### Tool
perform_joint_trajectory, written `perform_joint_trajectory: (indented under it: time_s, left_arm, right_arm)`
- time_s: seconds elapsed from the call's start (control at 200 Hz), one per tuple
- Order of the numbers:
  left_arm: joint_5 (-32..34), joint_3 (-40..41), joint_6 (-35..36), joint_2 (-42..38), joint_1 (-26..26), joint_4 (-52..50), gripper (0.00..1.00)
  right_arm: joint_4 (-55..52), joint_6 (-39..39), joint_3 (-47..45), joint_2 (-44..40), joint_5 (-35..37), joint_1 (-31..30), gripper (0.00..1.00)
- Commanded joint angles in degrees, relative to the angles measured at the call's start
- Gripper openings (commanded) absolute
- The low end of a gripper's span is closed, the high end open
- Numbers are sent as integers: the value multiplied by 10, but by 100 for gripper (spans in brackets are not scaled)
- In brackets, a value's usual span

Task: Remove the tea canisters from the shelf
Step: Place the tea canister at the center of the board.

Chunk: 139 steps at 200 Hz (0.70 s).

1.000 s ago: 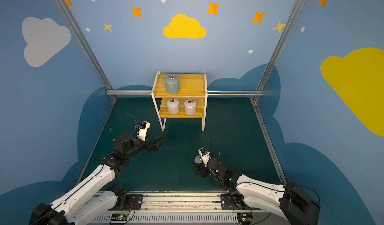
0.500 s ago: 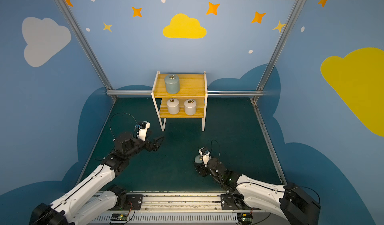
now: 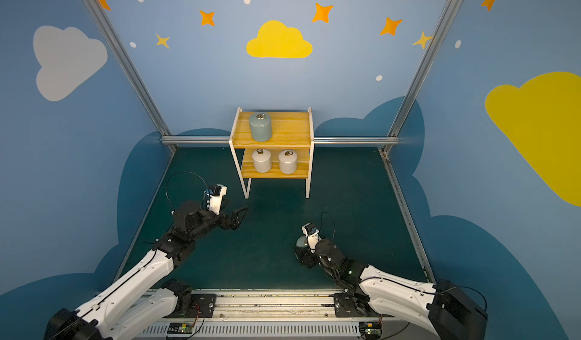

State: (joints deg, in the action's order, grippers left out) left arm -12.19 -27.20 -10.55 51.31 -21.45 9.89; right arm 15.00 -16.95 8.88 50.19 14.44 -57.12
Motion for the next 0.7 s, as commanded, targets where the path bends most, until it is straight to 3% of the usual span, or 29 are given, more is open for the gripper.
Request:
perform_joint_trajectory:
  time_s: [0.0, 0.691]
  left_arm:
    - [-6, 2, 0, -3, -2, -2, 99]
    - [-8, 0, 3, -7, -3, -9, 100]
  right_arm:
    - [-7, -12, -11, -20, 21, -2, 84]
    - [-3, 34, -5, -77, 21, 1, 90]
